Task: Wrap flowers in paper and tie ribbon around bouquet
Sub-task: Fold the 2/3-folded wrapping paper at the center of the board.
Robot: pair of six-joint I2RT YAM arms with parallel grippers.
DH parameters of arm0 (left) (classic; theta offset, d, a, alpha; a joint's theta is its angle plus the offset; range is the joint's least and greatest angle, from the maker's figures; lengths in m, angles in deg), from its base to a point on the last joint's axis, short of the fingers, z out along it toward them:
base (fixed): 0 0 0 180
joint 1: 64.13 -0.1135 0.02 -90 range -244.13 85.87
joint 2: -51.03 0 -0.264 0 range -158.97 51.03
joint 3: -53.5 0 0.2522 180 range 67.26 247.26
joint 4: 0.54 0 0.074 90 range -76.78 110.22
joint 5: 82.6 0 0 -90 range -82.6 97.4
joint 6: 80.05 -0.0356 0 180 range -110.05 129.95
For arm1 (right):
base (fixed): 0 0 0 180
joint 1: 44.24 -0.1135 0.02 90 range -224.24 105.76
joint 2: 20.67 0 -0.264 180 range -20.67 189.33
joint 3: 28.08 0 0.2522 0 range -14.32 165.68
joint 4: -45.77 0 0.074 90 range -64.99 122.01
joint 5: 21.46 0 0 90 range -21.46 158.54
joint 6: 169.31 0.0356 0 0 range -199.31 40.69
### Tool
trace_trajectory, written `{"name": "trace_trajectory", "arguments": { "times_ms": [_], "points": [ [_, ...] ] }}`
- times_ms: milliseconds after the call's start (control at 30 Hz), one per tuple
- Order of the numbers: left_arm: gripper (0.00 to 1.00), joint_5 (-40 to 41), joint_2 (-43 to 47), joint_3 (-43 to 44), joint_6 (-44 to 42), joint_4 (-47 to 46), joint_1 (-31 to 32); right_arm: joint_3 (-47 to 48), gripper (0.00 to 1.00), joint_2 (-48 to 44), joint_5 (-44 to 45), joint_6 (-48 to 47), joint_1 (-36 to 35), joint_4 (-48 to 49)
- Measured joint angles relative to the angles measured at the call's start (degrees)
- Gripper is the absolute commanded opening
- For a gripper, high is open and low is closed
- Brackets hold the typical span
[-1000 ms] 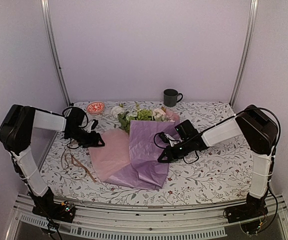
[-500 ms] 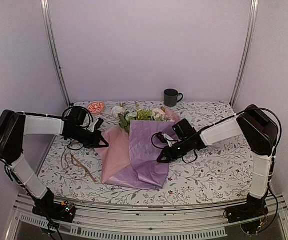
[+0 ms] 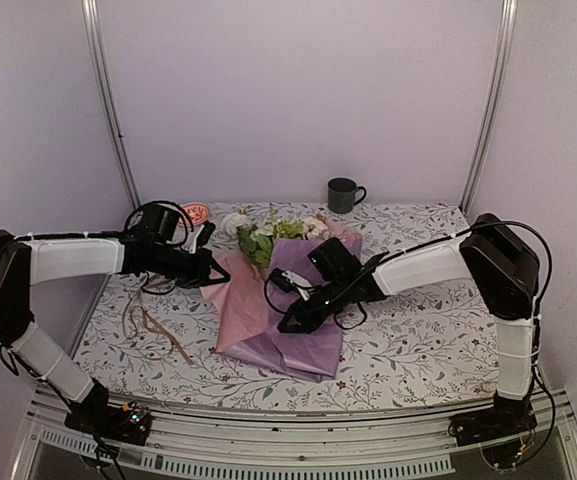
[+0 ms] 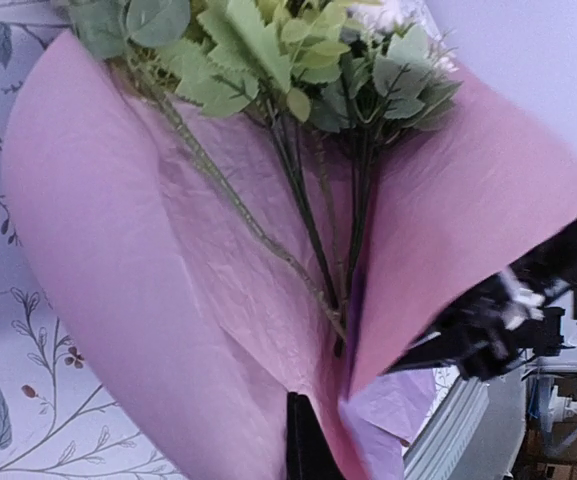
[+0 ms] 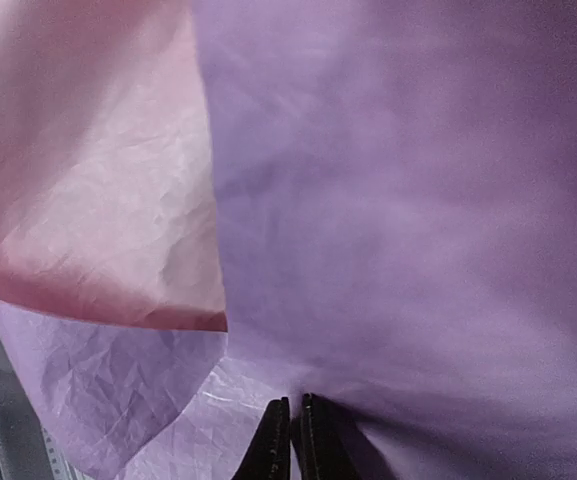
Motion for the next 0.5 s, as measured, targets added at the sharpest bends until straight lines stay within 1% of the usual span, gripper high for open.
{"name": "trace_trajectory", "arguments": {
  "times_ms": [67,133,300,400,500],
  "points": [
    [0.00,0.1,2.1,0.3,0.7,0.0,0.7,0.7,0.04,3.5,-1.4,1.3,1.1,-0.5],
    [0.00,0.2,3.3,1.5,1.5,-0.4,1.9,1.4,0.04,5.5,-4.6,2.1,2.0,-0.5],
    [0.00,-0.2,3.1,4.5,3.2,-2.9,6.1,0.7,0.04,5.7,-7.6,4.6,3.5,0.9],
    [0.00,-1.6,-0.1,7.9,4.1,-5.2,8.5,0.0,0.04,5.7,-8.9,5.6,3.9,1.8],
    [0.00,-2.8,-7.2,15.2,4.5,-7.0,10.8,-1.0,0.04,5.7,-9.9,6.5,4.0,3.5]
  ]
}}
